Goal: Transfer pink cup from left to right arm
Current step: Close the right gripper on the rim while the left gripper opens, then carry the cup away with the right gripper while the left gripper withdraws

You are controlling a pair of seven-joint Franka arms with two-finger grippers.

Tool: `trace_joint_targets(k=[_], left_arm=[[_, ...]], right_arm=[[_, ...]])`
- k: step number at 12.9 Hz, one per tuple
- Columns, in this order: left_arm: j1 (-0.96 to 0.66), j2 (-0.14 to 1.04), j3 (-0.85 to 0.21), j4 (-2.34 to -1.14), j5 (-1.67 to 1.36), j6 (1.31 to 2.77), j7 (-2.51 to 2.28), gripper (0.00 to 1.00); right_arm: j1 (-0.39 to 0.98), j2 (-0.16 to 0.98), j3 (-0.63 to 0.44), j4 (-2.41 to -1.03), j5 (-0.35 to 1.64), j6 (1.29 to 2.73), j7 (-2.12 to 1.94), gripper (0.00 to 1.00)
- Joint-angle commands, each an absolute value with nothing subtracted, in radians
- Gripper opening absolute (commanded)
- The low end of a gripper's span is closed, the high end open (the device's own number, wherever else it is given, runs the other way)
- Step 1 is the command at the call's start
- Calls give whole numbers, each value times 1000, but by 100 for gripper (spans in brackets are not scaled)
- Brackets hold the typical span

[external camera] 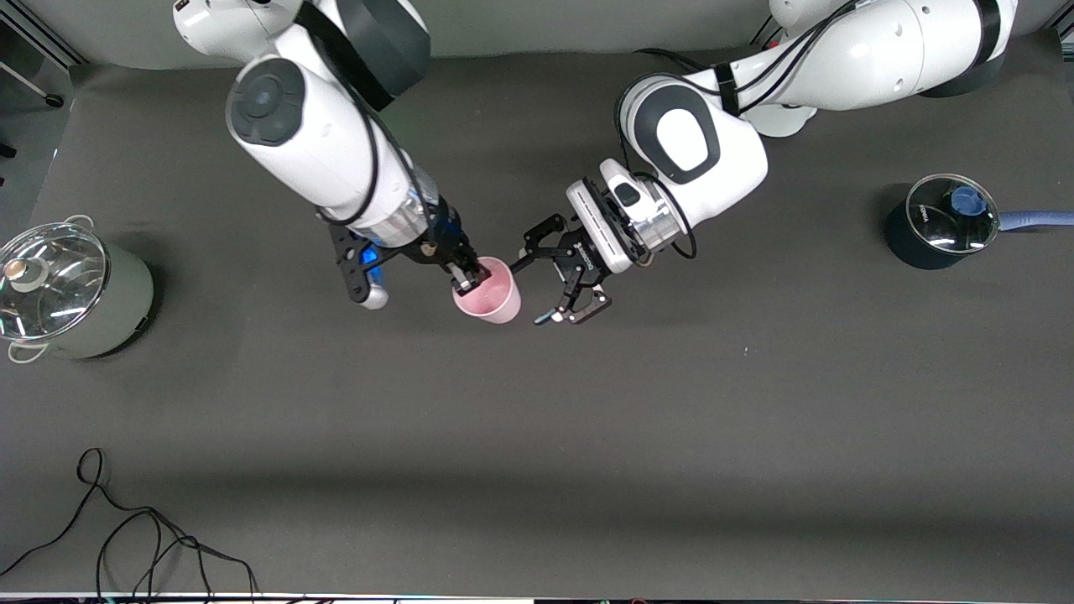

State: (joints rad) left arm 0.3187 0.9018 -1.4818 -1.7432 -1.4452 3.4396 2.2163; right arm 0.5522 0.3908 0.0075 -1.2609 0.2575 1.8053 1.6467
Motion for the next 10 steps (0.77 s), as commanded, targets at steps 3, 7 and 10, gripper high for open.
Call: trace_joint_targets(k=[3,7,10], left_arm=[[348,884,-1474,-1749,-1448,3445,2206,94],[432,890,-1473,-1773,-1450,3436,2212,99],[517,890,-1459,-1824,-1450,3424,2214,99]], right_arm=[[471,341,3,-1218,258,1652,1407,0],[312,244,-11,-1236,259,1469,991,0],[255,198,-105,-1275,250,1401,659,0]])
